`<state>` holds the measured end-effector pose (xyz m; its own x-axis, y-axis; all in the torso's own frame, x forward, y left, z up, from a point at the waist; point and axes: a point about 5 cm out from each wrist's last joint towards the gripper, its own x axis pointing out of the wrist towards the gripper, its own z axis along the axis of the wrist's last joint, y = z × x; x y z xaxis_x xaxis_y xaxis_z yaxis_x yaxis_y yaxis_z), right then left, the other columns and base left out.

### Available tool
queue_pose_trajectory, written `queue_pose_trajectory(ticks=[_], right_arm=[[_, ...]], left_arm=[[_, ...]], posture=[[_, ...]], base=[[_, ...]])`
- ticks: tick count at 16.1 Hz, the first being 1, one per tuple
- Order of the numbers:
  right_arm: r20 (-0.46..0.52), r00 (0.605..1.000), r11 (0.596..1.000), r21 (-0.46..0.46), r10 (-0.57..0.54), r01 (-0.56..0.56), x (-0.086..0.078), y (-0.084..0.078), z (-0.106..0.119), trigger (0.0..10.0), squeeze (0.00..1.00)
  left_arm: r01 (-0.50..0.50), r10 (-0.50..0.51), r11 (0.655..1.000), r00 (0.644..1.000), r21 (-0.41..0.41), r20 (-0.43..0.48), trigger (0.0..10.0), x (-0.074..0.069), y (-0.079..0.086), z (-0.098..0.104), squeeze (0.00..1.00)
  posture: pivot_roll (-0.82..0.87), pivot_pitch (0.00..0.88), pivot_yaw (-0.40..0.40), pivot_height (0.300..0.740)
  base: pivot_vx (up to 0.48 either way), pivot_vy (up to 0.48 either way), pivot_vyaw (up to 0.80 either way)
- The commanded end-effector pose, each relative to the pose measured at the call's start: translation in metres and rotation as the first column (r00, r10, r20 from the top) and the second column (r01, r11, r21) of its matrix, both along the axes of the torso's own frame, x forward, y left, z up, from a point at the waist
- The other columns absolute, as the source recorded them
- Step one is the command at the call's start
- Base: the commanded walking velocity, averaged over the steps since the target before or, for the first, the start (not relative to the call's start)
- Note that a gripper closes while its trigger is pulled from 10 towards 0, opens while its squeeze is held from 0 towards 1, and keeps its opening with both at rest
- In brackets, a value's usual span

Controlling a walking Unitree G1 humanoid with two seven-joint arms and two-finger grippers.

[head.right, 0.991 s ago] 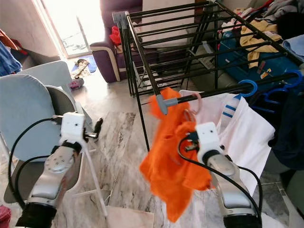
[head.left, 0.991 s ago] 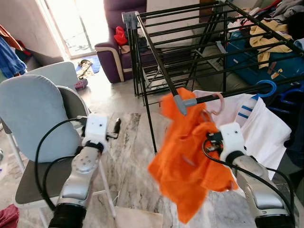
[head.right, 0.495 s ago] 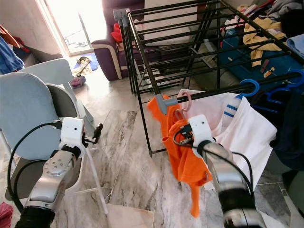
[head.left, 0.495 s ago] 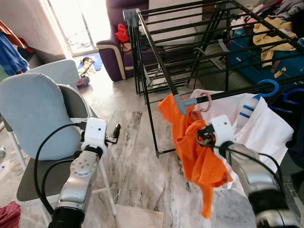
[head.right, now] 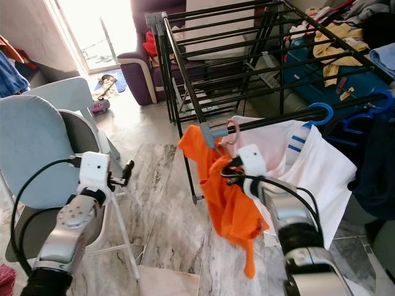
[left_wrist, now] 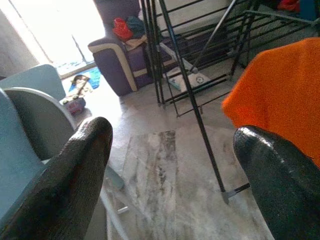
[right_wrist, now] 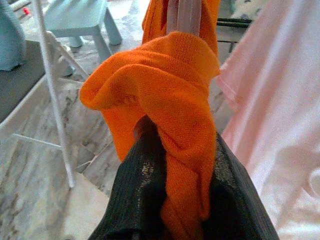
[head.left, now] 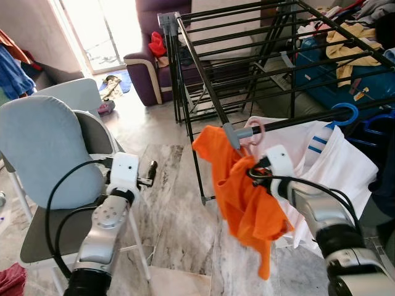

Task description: Hang hanger

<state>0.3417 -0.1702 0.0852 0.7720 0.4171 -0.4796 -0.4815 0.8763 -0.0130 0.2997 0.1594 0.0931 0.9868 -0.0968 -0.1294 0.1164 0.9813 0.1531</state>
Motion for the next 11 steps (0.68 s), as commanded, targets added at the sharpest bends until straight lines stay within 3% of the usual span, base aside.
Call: queue_pose_trajectory(ticks=[1, 5, 8, 9, 10, 11], right_arm=[[-0.003, 0.998, 0.998, -0.007, 0.059, -0.059, 0.002, 0.014, 0.000, 10.0, 0.00], [-0.038, 0.996, 0.996, -0.033, 0.085, -0.087, -0.007, 0.014, -0.014, 10.0, 0.00], [-0.041, 0.999, 0.998, -0.061, 0.003, -0.006, -0.009, 0.001, -0.020, 10.0, 0.00], [-0.040, 0.999, 0.997, -0.067, -0.027, 0.024, -0.009, -0.004, -0.020, 10.0, 0.19], [-0.039, 0.998, 0.996, -0.071, -0.048, 0.045, -0.010, -0.008, -0.020, 10.0, 0.54], [-0.028, 0.996, 0.993, -0.074, -0.089, 0.087, -0.010, -0.014, -0.021, 10.0, 1.00]], left_arm=[[0.000, 0.000, 1.000, 1.000, 0.006, 0.004, 10.0, 0.001, 0.002, 0.003, 0.00], [0.001, -0.001, 1.000, 1.000, 0.005, -0.008, 10.0, -0.001, 0.001, 0.000, 0.00], [0.012, -0.012, 1.000, 1.000, 0.003, -0.014, 10.0, -0.001, -0.003, -0.002, 0.00], [0.014, -0.014, 1.000, 1.000, 0.002, -0.016, 10.0, -0.001, -0.004, -0.002, 0.00], [0.016, -0.016, 1.000, 1.000, 0.002, -0.017, 10.0, -0.001, -0.004, -0.002, 0.00], [0.021, -0.021, 1.000, 1.000, 0.002, -0.021, 10.0, -0.001, -0.005, -0.003, 0.00]], posture=[[-0.20, 0.000, 0.094, 0.740], [-0.20, 0.000, 0.089, 0.740], [-0.21, 0.000, 0.091, 0.740], [-0.21, 0.000, 0.091, 0.740], [-0.21, 0.000, 0.091, 0.740], [-0.21, 0.000, 0.091, 0.740]], base=[[0.000, 0.000, 0.00], [0.000, 0.000, 0.00], [0.000, 0.000, 0.00], [0.000, 0.000, 0.00], [0.000, 0.000, 0.00], [0.000, 0.000, 0.00]])
